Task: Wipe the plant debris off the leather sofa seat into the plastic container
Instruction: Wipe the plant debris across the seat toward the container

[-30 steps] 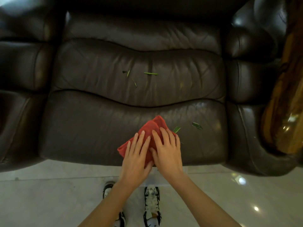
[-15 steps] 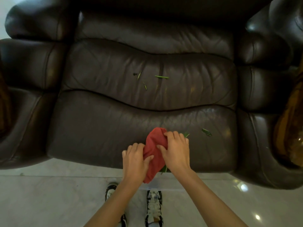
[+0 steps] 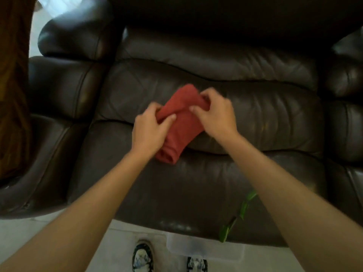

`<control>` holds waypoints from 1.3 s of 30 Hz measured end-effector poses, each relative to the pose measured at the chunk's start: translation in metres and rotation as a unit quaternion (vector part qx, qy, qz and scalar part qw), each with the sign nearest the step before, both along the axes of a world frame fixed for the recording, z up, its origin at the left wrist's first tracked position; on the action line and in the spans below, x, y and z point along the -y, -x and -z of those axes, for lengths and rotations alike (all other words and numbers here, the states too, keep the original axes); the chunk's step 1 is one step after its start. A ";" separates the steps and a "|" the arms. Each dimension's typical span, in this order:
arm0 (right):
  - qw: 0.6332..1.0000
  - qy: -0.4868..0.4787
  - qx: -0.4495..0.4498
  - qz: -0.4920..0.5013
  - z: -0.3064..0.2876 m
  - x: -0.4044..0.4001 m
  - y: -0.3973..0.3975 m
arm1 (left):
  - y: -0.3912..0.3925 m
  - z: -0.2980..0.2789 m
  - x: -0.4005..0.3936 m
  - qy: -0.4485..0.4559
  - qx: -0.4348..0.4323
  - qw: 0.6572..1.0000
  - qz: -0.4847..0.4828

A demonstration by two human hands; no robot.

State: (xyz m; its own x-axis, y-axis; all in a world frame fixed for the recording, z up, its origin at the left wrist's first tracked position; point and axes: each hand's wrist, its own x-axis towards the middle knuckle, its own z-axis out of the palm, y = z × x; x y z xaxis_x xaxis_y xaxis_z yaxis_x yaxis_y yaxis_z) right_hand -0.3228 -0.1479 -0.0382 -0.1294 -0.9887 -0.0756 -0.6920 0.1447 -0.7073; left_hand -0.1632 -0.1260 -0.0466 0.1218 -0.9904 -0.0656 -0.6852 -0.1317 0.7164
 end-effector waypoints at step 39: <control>0.902 0.064 -0.314 -0.290 0.033 -0.100 0.077 | 0.038 0.026 -0.077 -0.103 0.186 0.884 0.417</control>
State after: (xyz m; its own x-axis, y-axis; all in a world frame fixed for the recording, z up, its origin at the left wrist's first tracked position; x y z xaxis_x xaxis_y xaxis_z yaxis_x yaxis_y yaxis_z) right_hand -0.3998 -0.0481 -0.0715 0.4345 -0.8994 -0.0489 -0.8951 -0.4251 -0.1342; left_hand -0.2013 -0.0491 -0.0724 -0.5940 -0.7172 -0.3643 -0.7883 0.4286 0.4414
